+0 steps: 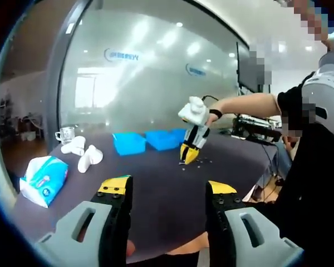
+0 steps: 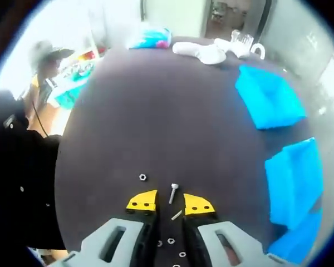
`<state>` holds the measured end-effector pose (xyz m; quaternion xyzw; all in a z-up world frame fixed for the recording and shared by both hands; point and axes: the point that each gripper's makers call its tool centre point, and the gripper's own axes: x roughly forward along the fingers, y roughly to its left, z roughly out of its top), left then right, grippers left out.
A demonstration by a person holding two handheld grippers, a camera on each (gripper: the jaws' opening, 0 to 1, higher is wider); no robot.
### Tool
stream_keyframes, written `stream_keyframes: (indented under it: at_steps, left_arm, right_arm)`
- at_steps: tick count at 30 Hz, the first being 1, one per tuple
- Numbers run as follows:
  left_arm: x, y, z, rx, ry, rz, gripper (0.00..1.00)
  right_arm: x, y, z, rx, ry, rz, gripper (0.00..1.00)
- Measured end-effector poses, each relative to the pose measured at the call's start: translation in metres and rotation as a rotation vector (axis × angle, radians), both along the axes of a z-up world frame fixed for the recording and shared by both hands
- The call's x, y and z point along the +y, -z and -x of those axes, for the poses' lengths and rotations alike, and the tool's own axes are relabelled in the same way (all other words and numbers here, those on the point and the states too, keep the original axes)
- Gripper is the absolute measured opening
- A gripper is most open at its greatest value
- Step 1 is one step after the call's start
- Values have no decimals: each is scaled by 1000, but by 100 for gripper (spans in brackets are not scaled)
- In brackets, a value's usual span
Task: Sort the screws, nuts, and washers into the corresponding bins
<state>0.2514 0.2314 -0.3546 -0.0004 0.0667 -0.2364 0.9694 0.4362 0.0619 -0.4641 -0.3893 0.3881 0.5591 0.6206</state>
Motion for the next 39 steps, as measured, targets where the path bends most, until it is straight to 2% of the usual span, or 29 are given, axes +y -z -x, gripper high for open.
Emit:
stream_keyframes:
  at_steps: [9,13,18,27,32,35,39]
  left_arm:
    - [-1,0,0,-1,6,8,51]
    - [-1,1,1,1,6,16,51]
    - [-3,2,1,3,10,18,51]
    - [-3,0,2,-1,8,20,51]
    - [-4,-4,1,-11,6,22,51]
    - [-4,-7,-1,-18,8,26,51]
    - [-8,-11,-3,-26,21,24,51]
  right_arm:
    - [-1,5,-5,30,10,35,9]
    - [2,6,-3,41,5,46,1]
    - [2,6,-2,44,-1,61,0]
    - [-5,5,15,62,-17,59,0]
    - [-6,-7,26,63,1,-20,0]
    - [-6,-21,28,50,32,-102,0]
    - [-10,-45,24,27,115,-241,0]
